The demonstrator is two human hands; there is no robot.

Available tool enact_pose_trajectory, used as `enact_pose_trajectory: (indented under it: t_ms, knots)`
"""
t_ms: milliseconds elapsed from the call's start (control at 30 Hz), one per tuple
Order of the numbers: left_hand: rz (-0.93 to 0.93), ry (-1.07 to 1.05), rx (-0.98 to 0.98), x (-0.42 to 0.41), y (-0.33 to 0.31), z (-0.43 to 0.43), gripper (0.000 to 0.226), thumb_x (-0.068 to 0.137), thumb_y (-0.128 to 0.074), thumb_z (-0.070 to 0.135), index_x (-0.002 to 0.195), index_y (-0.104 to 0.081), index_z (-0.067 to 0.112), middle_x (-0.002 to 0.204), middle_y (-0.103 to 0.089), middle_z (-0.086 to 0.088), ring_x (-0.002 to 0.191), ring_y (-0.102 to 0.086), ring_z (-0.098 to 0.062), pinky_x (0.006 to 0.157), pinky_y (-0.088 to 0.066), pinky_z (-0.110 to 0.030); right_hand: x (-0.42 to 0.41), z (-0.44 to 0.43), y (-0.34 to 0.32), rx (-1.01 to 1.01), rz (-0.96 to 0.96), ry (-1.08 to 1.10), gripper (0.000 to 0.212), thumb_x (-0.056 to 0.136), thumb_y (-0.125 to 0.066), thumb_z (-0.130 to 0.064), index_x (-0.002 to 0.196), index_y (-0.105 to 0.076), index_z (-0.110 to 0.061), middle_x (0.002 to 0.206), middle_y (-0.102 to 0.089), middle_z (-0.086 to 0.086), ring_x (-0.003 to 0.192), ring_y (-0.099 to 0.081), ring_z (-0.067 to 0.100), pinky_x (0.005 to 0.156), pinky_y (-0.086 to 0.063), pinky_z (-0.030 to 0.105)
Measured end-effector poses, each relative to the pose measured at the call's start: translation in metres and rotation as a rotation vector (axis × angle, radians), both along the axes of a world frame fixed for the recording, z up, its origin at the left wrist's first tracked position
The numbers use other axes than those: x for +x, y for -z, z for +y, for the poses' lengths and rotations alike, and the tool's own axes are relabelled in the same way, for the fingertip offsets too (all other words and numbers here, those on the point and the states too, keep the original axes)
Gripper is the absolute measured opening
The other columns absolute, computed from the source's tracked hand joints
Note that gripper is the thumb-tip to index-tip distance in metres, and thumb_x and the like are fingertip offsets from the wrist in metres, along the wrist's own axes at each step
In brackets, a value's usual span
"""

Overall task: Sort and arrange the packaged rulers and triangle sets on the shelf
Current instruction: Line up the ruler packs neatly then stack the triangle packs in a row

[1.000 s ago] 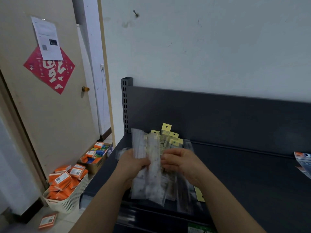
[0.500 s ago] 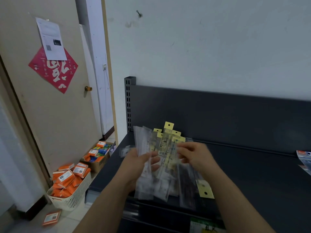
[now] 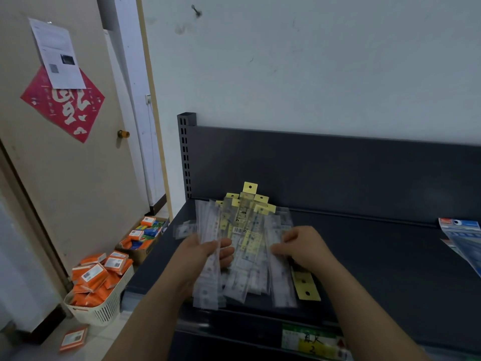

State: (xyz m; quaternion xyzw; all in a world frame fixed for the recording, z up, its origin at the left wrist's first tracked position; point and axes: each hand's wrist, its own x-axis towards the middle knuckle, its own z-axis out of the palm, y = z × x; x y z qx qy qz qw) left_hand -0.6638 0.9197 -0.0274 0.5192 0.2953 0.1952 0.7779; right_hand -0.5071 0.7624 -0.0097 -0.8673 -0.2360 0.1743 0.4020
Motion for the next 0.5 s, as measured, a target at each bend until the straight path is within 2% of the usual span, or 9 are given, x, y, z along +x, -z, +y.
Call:
enact_pose_trajectory:
  t_ms: [100,200,300,400,433,500]
  knots:
    - [0.011,0.020,0.013,-0.003,-0.005,-0.001,0.023,0.096,-0.051,0.005,0.113,-0.061,-0.006,0.096,-0.072,-0.023,0.079,-0.071,-0.025,0.066,-0.060,-0.035,0.006,-0.004,-0.002,0.142,0.091,0.085,0.015,0.087,-0.067,-0.012,0.088,-0.067,0.003,0.072,-0.066,0.009,0.058,-0.058,0.013,0.050,-0.048,0.022]
    - [-0.001,0.039,0.011,-0.003,-0.011,-0.004,0.021,0.095,-0.051,0.004,0.111,-0.062,-0.004,0.089,-0.072,-0.018,0.070,-0.071,-0.019,0.055,-0.056,-0.028,0.010,-0.006,-0.003,0.231,0.173,0.103,0.013,0.090,-0.062,-0.011,0.091,-0.065,0.002,0.077,-0.068,0.011,0.064,-0.062,0.015,0.054,-0.052,0.024]
    - [0.010,0.042,0.016,0.001,-0.013,-0.009,0.021,0.096,-0.050,0.003,0.110,-0.063,-0.006,0.082,-0.070,-0.018,0.065,-0.068,-0.019,0.051,-0.054,-0.026,0.004,-0.003,-0.003,0.066,0.025,0.034,0.036,0.080,-0.075,-0.029,0.100,-0.062,-0.002,0.082,-0.067,0.011,0.067,-0.062,0.019,0.063,-0.054,0.033]
    - [0.026,0.049,0.004,0.003,-0.012,-0.014,0.020,0.096,-0.049,0.001,0.108,-0.061,-0.009,0.080,-0.068,-0.020,0.061,-0.066,-0.019,0.051,-0.054,-0.025,-0.006,0.001,-0.003,-0.158,-0.116,-0.043,0.064,0.069,-0.082,-0.037,0.112,-0.058,0.003,0.106,-0.064,0.022,0.094,-0.064,0.036,0.080,-0.054,0.047]
    - [0.033,0.049,0.003,0.003,-0.011,-0.015,0.021,0.096,-0.049,0.001,0.109,-0.061,-0.010,0.082,-0.067,-0.021,0.061,-0.066,-0.019,0.051,-0.054,-0.025,-0.006,0.002,-0.003,-0.167,-0.117,-0.054,0.063,0.068,-0.083,-0.036,0.108,-0.059,0.006,0.106,-0.064,0.023,0.095,-0.063,0.037,0.080,-0.053,0.048]
    - [0.048,0.055,0.010,0.003,-0.010,-0.015,0.021,0.096,-0.049,0.002,0.109,-0.060,-0.010,0.083,-0.067,-0.022,0.062,-0.065,-0.019,0.051,-0.054,-0.025,-0.003,0.003,-0.004,-0.137,-0.055,-0.060,0.043,0.068,-0.084,-0.031,0.084,-0.059,0.000,0.084,-0.064,0.018,0.071,-0.062,0.027,0.063,-0.052,0.038]
